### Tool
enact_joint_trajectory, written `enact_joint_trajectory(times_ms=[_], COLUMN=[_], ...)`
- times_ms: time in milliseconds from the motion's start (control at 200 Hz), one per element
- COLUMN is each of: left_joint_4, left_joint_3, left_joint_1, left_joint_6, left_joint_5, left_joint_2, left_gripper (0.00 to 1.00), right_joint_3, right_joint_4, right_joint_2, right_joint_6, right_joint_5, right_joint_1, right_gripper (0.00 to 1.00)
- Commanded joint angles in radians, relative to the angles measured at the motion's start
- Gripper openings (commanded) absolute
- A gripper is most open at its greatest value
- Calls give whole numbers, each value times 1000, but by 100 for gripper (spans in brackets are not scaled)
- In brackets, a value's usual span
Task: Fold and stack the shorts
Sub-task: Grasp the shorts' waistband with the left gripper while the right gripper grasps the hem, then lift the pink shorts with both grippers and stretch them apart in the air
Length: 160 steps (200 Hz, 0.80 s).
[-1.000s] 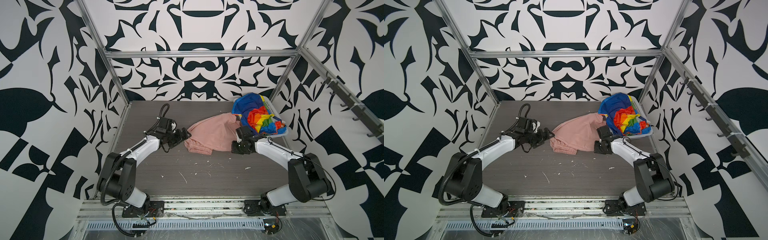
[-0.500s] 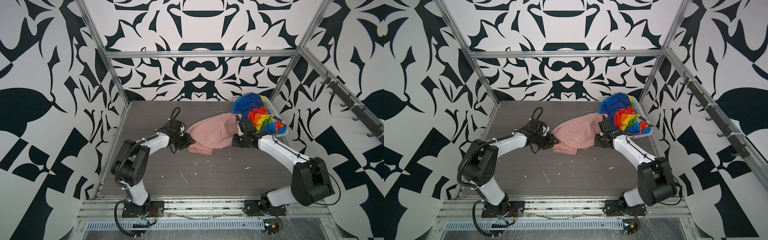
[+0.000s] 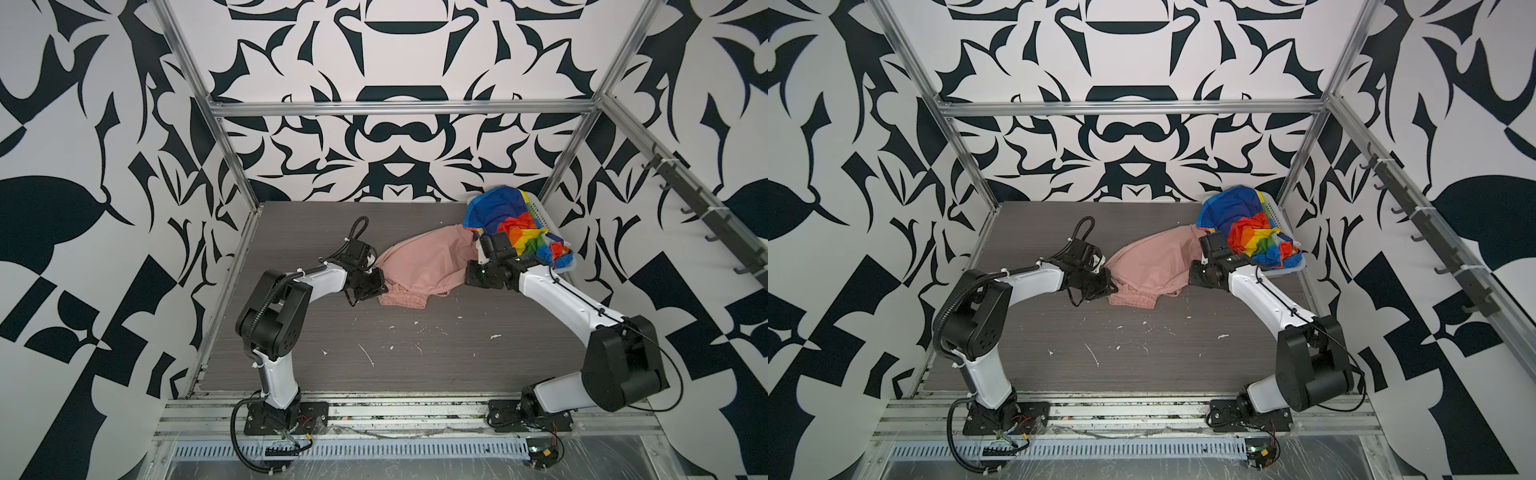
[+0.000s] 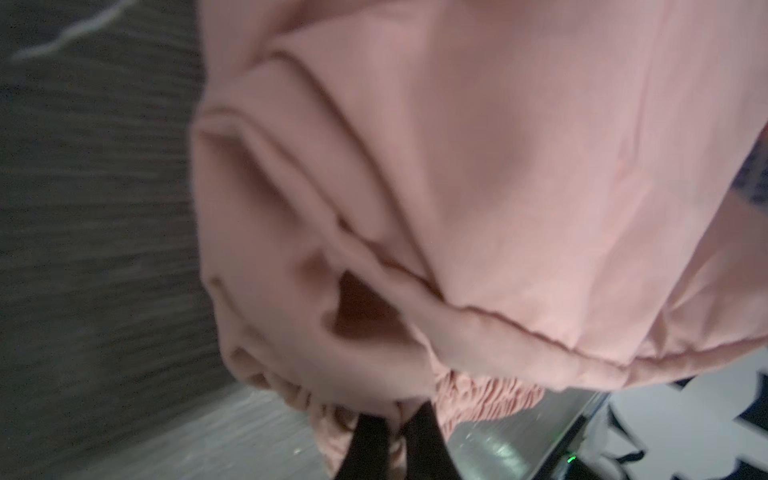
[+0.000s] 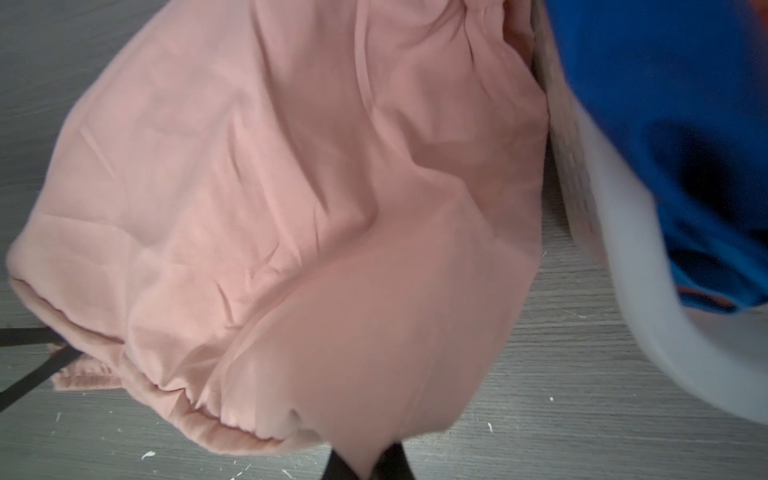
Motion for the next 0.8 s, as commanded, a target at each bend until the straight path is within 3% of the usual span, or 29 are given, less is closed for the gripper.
enact_joint_trajectory(times_ms=[0, 195, 445, 620, 795], left_joint_4=[-62, -243, -411, -338, -254], left_joint_3=[88, 266, 548, 618, 608], left_joint_1=[17, 143, 317, 348, 347], left_joint_6=[45, 160, 245, 266, 274], left_joint_5=[14, -92, -243, -283, -281], left_joint_2=[-29, -188, -223, -341, -554], left_gripper=[0, 0, 0, 0, 0], right_joint_3=[114, 364, 728, 966, 987], right_joint_4=[-11, -35, -28, -99, -57], right_joint_2=[-9, -11, 93, 118, -46], right_joint_6=[-14, -5, 62, 53, 14], right_joint_5=[-22, -85, -151, -213, -286], right_joint_1=[-9, -55, -174, -201, -203], right_gripper=[0, 0, 0, 0, 0])
